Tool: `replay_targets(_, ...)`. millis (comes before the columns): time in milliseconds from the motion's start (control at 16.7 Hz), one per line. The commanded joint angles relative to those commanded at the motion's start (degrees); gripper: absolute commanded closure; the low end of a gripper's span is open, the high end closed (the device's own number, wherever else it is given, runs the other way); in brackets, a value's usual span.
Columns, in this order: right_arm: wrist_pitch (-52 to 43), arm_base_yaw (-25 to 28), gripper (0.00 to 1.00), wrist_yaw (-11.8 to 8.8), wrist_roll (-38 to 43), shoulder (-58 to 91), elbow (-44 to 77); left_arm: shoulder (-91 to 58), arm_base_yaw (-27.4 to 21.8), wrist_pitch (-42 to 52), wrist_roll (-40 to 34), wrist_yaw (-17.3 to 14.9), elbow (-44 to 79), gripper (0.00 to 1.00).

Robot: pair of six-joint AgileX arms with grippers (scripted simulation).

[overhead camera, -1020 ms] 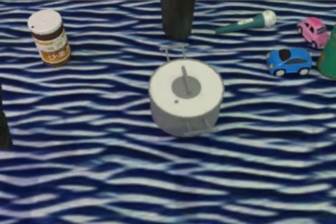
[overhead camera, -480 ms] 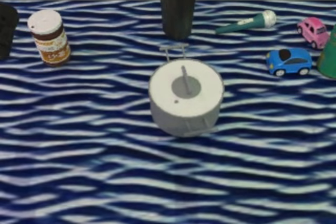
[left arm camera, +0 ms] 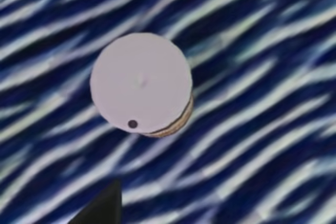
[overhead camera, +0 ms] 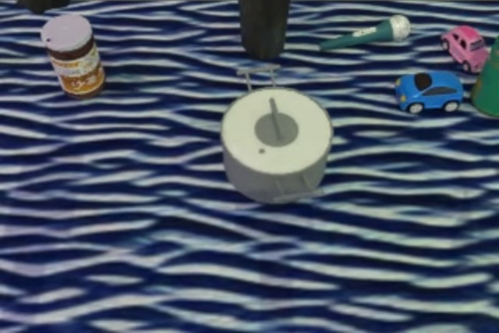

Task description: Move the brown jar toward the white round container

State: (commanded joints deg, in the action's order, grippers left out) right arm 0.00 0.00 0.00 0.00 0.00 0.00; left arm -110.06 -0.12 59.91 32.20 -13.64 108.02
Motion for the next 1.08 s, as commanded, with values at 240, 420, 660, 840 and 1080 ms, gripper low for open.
replay_targets(240, 0.0, 0.0, 0.0, 0.0, 0.0, 0.0, 0.0, -19.4, 0.9, 8.6, 5.8, -0.3, 19.5, 0.0)
replay_targets(420, 0.0, 0.0, 0.0, 0.0, 0.0, 0.0, 0.0, -31.0, 1.6, 13.3, 9.6, -0.1, 31.5, 0.0)
replay_targets(660, 0.0, 0.0, 0.0, 0.0, 0.0, 0.0, 0.0, -40.7, 2.5, 16.8, 12.9, 0.4, 41.8, 0.0)
replay_targets(840, 0.0, 0.0, 0.0, 0.0, 0.0, 0.0, 0.0, -42.7, 2.7, 17.5, 13.7, 0.6, 44.1, 0.0)
replay_targets(1080, 0.0, 0.0, 0.0, 0.0, 0.0, 0.0, 0.0, -42.8, 2.3, 17.4, 13.6, 0.6, 43.9, 0.0)
